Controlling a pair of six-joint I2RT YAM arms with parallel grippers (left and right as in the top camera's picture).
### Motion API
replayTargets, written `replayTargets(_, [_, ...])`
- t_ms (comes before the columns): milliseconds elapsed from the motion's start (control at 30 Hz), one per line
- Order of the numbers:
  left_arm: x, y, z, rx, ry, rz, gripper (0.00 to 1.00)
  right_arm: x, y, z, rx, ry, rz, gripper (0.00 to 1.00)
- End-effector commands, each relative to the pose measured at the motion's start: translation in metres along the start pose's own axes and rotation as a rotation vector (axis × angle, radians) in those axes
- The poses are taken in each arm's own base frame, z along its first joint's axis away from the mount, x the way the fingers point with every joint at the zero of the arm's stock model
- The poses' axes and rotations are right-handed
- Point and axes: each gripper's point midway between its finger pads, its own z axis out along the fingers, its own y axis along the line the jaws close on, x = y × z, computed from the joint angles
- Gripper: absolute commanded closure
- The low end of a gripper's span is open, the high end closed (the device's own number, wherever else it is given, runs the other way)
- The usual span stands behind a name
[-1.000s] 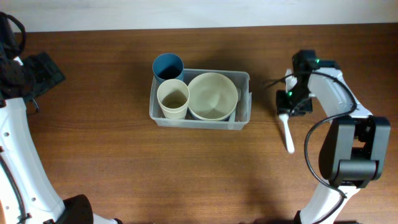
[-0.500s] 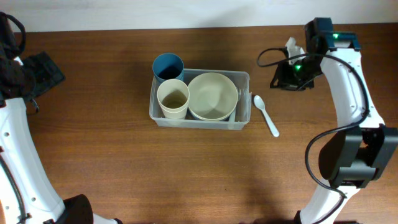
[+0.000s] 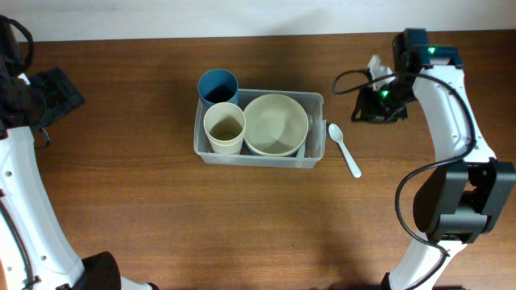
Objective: Pack container
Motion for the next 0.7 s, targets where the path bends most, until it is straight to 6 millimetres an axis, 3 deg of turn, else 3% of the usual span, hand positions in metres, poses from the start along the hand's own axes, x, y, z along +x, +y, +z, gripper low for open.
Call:
replayTargets(0, [0.001,0.0,0.002,0.0,0.008,-0.01,0.0,0.021,-0.014,0.026,0.049,0.073,-0.004,0.66])
replayTargets(100, [0.001,0.0,0.002,0.0,0.008,-0.01,0.01,0.035,-0.023,0.046,0.064,0.111,0.006,0.66])
replayTargets(333, [0.001,0.0,0.002,0.0,0.008,-0.01,0.01,0.056,-0.038,0.064,0.126,0.168,0.029,0.63])
replayTargets(667, [0.001,0.0,0.002,0.0,0.008,-0.01,0.0,0.093,-0.046,0.099,0.158,0.247,0.042,0.62])
